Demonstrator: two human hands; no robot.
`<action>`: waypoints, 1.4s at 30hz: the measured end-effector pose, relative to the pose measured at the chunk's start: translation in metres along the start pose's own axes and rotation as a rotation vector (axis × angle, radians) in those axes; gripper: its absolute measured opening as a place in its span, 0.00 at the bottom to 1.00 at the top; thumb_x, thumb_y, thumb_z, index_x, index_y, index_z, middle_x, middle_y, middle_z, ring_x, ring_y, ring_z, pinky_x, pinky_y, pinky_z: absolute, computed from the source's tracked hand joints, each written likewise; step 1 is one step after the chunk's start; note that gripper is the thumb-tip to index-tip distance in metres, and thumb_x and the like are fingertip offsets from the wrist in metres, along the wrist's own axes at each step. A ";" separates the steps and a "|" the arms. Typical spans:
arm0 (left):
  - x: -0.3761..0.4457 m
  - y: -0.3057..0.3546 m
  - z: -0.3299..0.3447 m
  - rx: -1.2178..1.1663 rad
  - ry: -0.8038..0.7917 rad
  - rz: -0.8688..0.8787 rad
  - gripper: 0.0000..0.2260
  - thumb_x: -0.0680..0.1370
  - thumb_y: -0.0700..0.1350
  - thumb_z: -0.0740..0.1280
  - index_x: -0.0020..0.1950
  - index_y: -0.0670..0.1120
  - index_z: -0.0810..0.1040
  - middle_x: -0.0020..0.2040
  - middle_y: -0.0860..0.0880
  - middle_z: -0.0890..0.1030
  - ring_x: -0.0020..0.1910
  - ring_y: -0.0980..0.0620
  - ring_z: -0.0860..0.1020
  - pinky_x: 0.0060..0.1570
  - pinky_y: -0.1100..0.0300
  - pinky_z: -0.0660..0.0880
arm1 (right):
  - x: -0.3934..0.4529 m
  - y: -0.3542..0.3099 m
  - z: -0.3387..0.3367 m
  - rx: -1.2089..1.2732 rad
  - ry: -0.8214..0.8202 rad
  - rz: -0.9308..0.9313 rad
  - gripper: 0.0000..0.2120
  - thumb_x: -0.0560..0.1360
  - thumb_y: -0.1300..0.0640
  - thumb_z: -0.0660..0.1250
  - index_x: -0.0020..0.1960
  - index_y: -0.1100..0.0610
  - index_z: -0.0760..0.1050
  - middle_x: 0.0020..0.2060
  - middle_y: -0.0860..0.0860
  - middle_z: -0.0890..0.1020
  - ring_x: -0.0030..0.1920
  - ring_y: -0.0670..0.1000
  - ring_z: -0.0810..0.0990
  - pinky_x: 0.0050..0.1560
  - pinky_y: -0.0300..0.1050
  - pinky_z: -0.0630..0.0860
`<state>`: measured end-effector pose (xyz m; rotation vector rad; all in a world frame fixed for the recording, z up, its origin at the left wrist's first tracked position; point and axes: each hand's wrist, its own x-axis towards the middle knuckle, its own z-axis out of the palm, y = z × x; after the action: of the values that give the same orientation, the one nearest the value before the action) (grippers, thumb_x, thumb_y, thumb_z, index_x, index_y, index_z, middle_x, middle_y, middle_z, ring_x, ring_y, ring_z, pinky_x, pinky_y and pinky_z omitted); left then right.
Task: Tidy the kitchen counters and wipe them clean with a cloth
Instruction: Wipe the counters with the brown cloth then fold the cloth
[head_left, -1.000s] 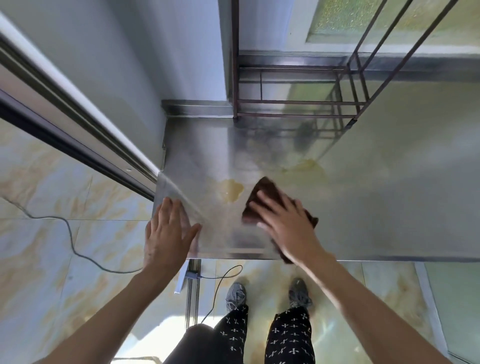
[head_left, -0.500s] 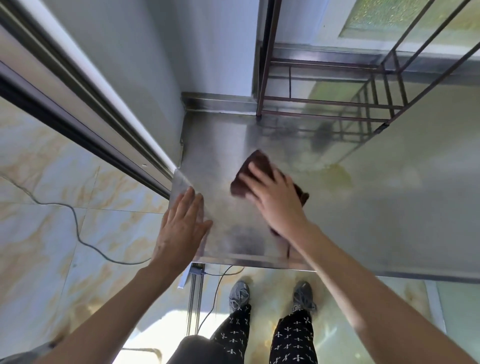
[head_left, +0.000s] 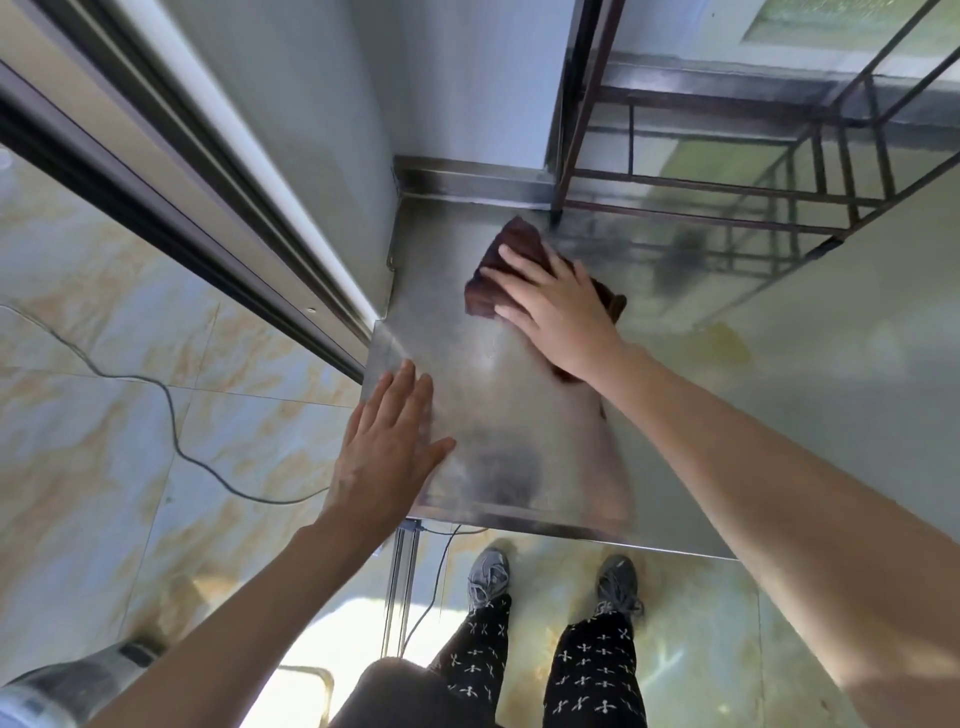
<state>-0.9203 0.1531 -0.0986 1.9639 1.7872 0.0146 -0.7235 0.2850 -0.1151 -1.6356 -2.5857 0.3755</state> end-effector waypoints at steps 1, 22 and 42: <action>0.000 0.000 -0.001 0.001 0.001 0.005 0.32 0.76 0.60 0.56 0.74 0.49 0.47 0.77 0.51 0.48 0.76 0.52 0.46 0.74 0.51 0.51 | 0.015 -0.002 -0.001 0.036 0.011 0.100 0.21 0.79 0.47 0.53 0.72 0.47 0.63 0.74 0.48 0.61 0.73 0.62 0.57 0.68 0.63 0.57; -0.001 0.011 -0.007 0.000 0.056 0.039 0.34 0.74 0.62 0.58 0.74 0.44 0.55 0.76 0.46 0.56 0.75 0.48 0.54 0.71 0.55 0.49 | 0.003 -0.028 0.007 -0.003 0.047 -0.018 0.21 0.80 0.48 0.54 0.72 0.48 0.62 0.74 0.46 0.61 0.73 0.58 0.57 0.70 0.57 0.56; 0.037 0.070 0.030 0.192 -0.058 0.178 0.47 0.66 0.73 0.38 0.74 0.42 0.45 0.75 0.43 0.42 0.74 0.44 0.42 0.70 0.43 0.46 | -0.109 0.141 -0.026 -0.014 0.056 0.615 0.22 0.80 0.46 0.52 0.73 0.46 0.58 0.75 0.46 0.57 0.74 0.62 0.52 0.68 0.70 0.51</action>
<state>-0.8398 0.1750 -0.1121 2.2294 1.6242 -0.1598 -0.5468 0.2489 -0.1144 -2.3798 -1.9921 0.3264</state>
